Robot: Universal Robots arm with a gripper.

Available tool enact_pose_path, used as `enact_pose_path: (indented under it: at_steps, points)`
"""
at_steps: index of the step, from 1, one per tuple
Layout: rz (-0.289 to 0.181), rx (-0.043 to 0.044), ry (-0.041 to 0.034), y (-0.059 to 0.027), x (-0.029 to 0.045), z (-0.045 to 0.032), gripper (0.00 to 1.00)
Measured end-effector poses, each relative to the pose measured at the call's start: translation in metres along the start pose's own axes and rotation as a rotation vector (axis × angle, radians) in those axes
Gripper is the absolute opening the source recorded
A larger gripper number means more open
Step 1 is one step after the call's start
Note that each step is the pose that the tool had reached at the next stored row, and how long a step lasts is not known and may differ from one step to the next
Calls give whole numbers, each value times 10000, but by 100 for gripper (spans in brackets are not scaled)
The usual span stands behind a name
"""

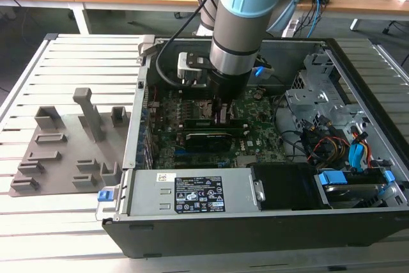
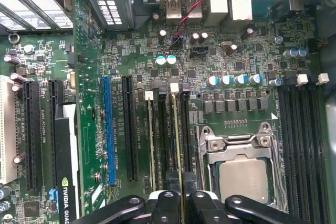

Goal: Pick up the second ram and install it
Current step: 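Insert the second ram into the second slot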

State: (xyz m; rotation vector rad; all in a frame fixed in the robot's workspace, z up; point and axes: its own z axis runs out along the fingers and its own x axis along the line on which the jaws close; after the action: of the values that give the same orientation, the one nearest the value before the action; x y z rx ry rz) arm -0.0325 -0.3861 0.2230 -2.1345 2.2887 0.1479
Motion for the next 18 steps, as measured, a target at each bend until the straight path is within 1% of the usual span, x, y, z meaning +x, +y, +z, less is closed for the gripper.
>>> enact_pose_path:
  at_steps: [8, 11, 14, 16, 18]
  points:
    - [0, 2, 7, -1, 0, 4, 14]
    - [3, 1, 8, -1, -6, 28, 14]
    - [4, 1, 6, -1, -9, 28, 14]
    - [43, 5, -9, 0, -10, 12, 14]
    - [44, 0, -17, -1, -10, 13, 14]
